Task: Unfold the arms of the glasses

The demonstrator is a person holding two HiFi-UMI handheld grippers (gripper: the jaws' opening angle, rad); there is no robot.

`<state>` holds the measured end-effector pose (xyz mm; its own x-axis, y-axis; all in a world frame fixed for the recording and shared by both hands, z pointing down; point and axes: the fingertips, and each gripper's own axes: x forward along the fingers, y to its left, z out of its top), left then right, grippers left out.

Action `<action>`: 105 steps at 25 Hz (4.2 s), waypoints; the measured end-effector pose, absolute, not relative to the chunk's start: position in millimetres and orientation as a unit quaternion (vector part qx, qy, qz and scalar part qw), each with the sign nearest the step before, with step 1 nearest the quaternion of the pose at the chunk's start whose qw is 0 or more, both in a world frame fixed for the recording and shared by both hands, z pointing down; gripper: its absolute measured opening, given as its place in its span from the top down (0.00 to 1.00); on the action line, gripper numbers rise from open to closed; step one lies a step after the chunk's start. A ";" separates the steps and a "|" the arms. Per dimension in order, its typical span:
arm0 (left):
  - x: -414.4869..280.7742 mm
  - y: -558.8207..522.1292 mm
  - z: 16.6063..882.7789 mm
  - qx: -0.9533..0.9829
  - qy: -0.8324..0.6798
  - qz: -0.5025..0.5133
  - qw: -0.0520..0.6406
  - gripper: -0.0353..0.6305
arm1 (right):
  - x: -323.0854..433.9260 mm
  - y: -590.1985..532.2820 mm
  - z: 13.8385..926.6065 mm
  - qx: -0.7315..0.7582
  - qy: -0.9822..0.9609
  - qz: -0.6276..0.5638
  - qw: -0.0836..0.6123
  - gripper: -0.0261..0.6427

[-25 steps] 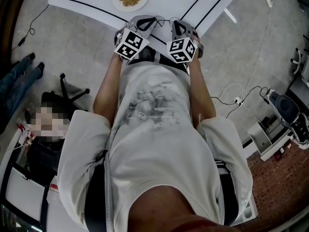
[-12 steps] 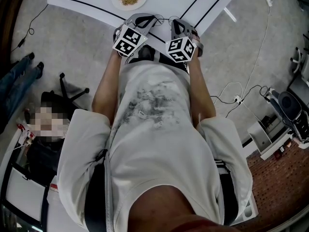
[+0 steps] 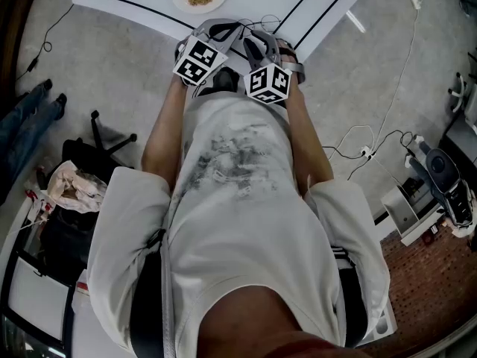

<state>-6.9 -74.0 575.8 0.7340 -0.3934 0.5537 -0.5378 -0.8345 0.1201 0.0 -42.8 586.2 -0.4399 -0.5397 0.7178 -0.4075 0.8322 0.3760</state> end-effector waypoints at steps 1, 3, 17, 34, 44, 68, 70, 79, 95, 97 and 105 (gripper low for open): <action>-6.8 -73.6 575.7 0.921 -0.252 0.264 0.138 0.93 | -4.2 -40.5 586.0 0.271 -0.847 -0.081 0.450 0.79; -5.7 -72.8 572.3 0.921 -0.248 0.266 0.137 0.93 | -9.9 -37.3 585.0 0.259 -0.849 -0.094 0.452 0.78; -0.7 -69.2 562.7 0.928 -0.228 0.261 0.136 0.93 | -16.5 -37.4 595.6 0.235 -0.822 -0.158 0.495 0.78; -6.8 -73.7 566.3 0.928 -0.233 0.263 0.126 0.93 | -16.5 -46.2 574.4 0.282 -0.834 -0.126 0.456 0.89; -5.5 -74.2 559.1 0.930 -0.230 0.261 0.117 0.93 | -5.3 -60.0 541.0 0.342 -0.847 -0.071 0.401 0.91; -5.9 -66.0 560.7 0.934 -0.211 0.263 0.117 0.93 | 32.7 -78.4 502.1 0.431 -0.842 0.005 0.326 0.93; -4.9 -66.4 557.6 0.936 -0.208 0.262 0.113 0.93 | 37.0 -80.5 499.4 0.438 -0.840 0.012 0.320 0.93; -9.2 -66.8 560.0 0.935 -0.206 0.267 0.114 0.93 | 50.4 -87.5 492.9 0.460 -0.832 0.023 0.311 0.93; -7.6 -66.6 553.5 0.939 -0.198 0.261 0.109 0.93 | 73.9 -94.0 486.8 0.494 -0.820 0.053 0.283 0.93; -7.8 -66.8 554.1 0.938 -0.197 0.261 0.110 0.93 | 75.7 -94.9 486.7 0.496 -0.820 0.054 0.282 0.93; -11.0 -66.0 558.0 0.937 -0.202 0.263 0.114 0.93 | 85.2 -95.6 486.2 0.505 -0.814 0.059 0.280 0.93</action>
